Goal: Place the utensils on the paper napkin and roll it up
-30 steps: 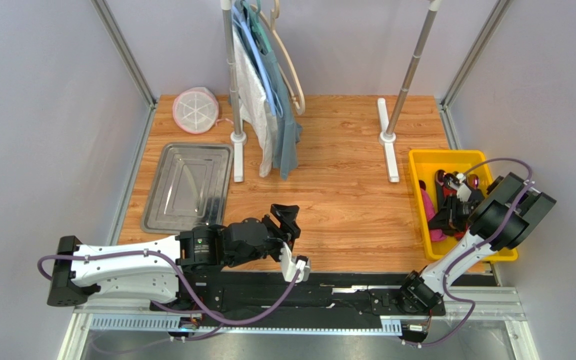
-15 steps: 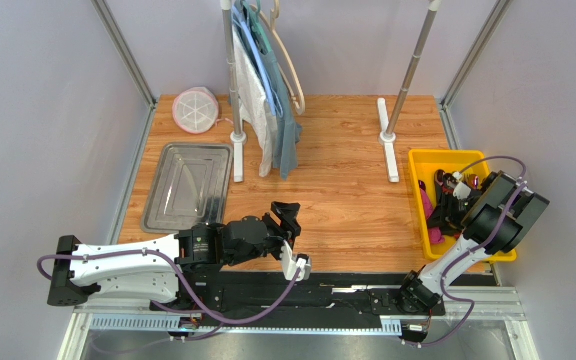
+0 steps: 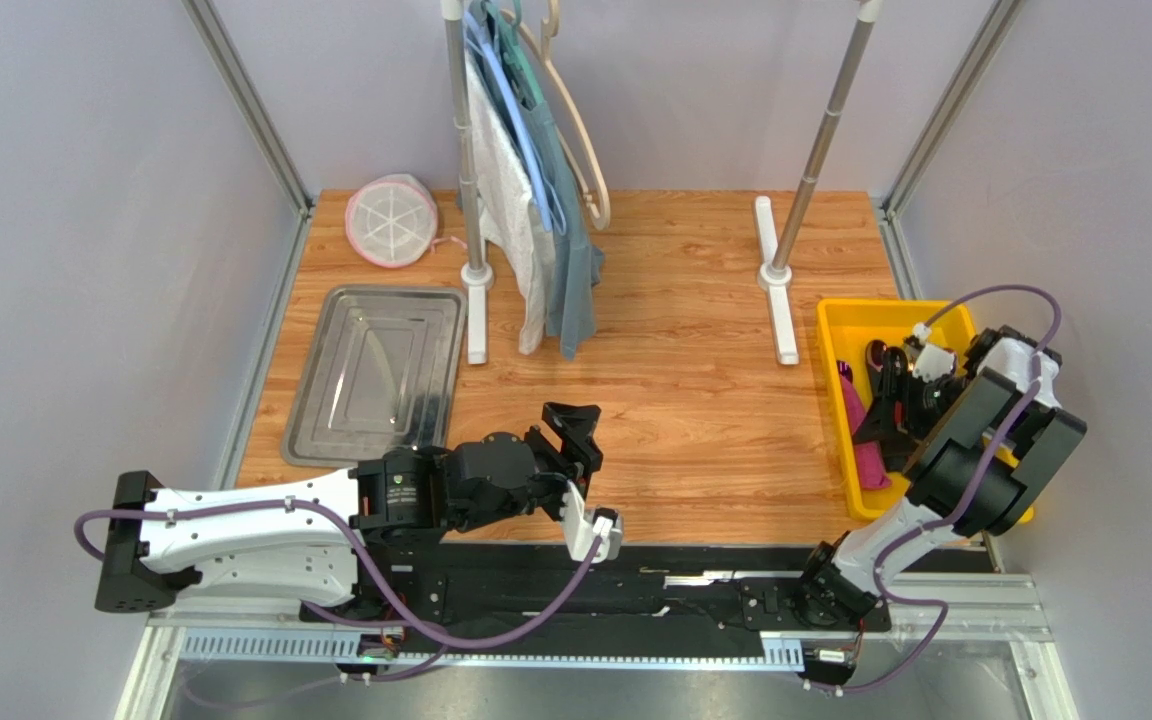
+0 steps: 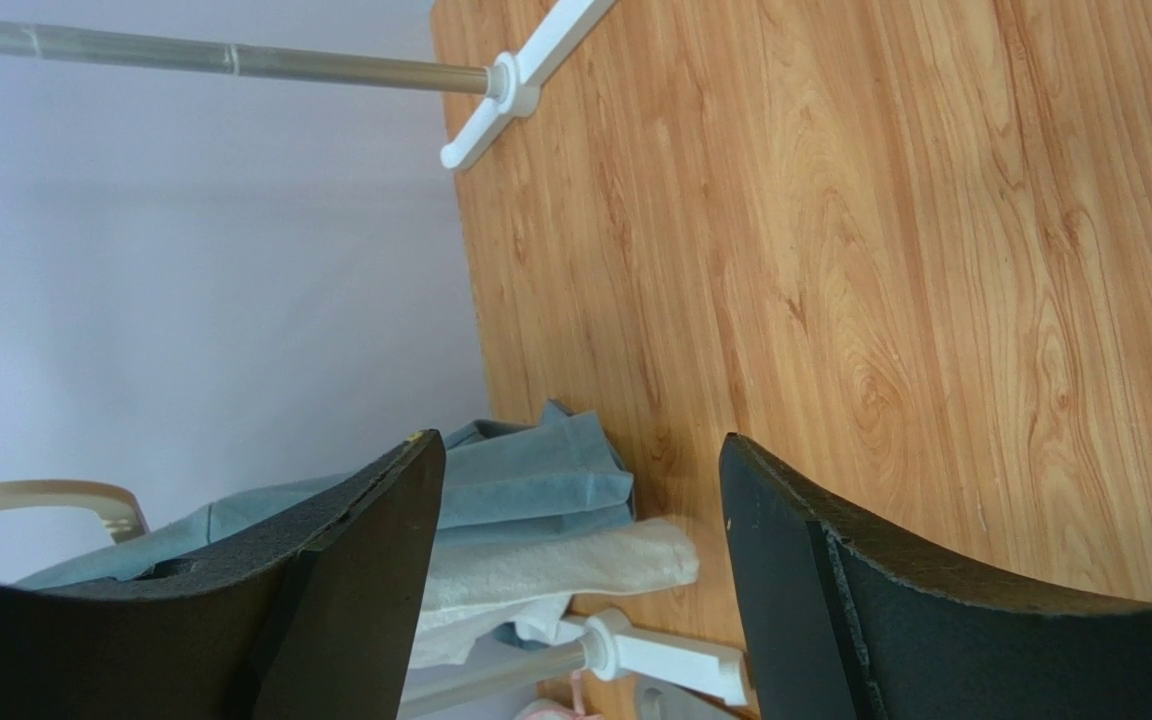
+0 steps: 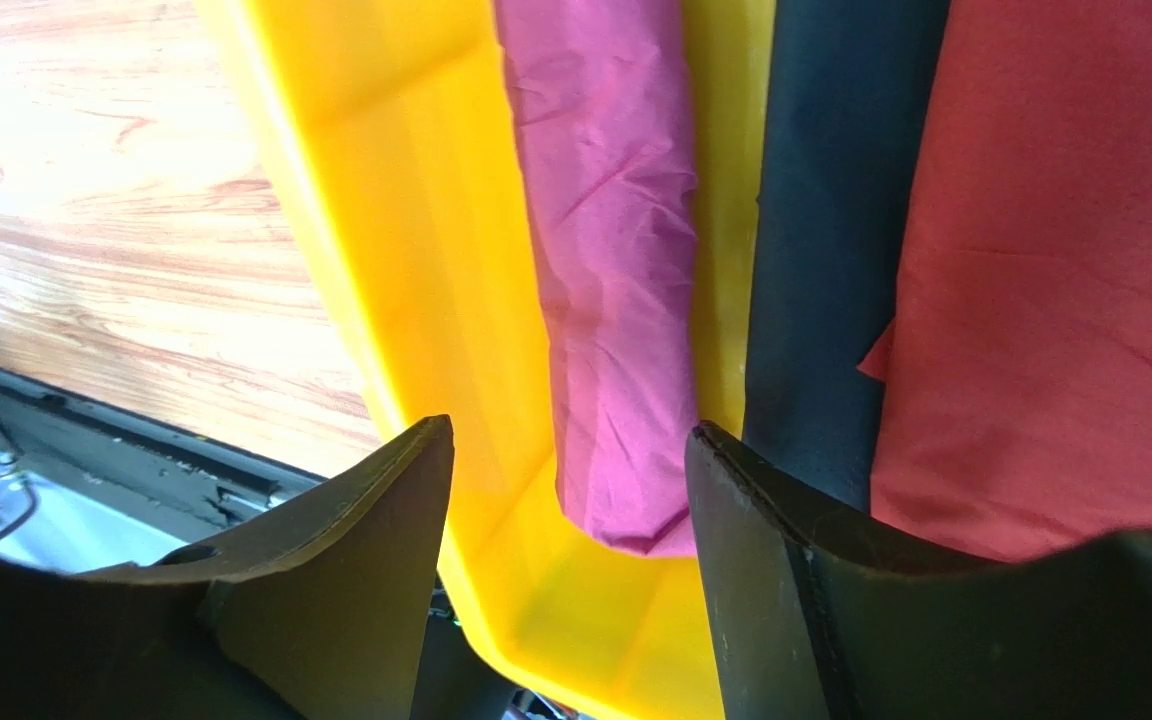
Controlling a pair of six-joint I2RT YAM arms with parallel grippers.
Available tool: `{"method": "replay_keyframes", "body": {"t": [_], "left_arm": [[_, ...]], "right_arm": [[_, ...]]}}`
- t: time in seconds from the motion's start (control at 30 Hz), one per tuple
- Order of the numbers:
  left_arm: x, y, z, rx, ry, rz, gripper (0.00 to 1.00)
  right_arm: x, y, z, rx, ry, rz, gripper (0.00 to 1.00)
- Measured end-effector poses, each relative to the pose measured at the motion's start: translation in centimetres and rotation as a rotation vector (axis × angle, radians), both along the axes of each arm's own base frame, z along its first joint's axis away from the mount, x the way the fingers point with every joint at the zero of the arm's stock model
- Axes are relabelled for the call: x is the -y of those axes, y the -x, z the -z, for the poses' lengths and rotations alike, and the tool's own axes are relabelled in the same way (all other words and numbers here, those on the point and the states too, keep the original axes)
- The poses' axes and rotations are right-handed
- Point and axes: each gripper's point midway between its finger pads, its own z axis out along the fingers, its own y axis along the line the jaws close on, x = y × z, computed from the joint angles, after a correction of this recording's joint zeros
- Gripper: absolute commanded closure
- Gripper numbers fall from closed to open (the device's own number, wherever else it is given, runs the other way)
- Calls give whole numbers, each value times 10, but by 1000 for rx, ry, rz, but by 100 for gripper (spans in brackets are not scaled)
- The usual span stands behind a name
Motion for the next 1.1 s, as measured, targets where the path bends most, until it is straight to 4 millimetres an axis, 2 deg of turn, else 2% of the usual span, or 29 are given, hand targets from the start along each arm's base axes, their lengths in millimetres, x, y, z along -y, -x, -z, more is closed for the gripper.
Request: {"method": "replay_keyframes", "body": {"t": [0.07, 0.1, 0.17, 0.3, 0.4, 0.5, 0.6, 0.63, 0.73, 0.77, 0.87, 0.97, 1.1], "left_arm": [[-1, 0, 1, -3, -4, -1, 20], [-1, 0, 2, -6, -8, -3, 18], [-5, -2, 4, -31, -12, -23, 16], [-12, -19, -2, -123, 5, -108, 13], [-19, -48, -18, -266, 70, -238, 13], [-32, -80, -37, -420, 172, -381, 13], [-56, -113, -48, -597, 294, -529, 11], [-67, -123, -49, -666, 337, -581, 10], [-99, -138, -43, -840, 438, -712, 6], [-112, -141, -39, -911, 480, -759, 1], [-141, -145, -30, -1090, 601, -861, 1], [-173, -146, -9, -1222, 703, -983, 1], [-207, -138, 26, -1288, 729, -1135, 1]], "right_arm": [[-1, -2, -6, 13, 16, -10, 22], [-1, -4, -11, 24, 25, -15, 10], [-4, -7, -24, 50, 47, -29, 0], [-9, -16, -59, 134, 112, -65, 0], [-20, -32, -96, 232, 174, -121, 0], [-46, -53, -131, 341, 208, -201, 0], [-92, -70, -159, 435, 201, -307, 0], [-113, -75, -166, 468, 191, -353, 0], [-161, -80, -176, 524, 160, -446, 0], [-179, -81, -179, 542, 147, -476, 0], [-218, -83, -179, 584, 115, -527, 0], [-240, -74, -162, 583, 104, -535, 0], [-245, -46, -127, 532, 111, -525, 0]]}}
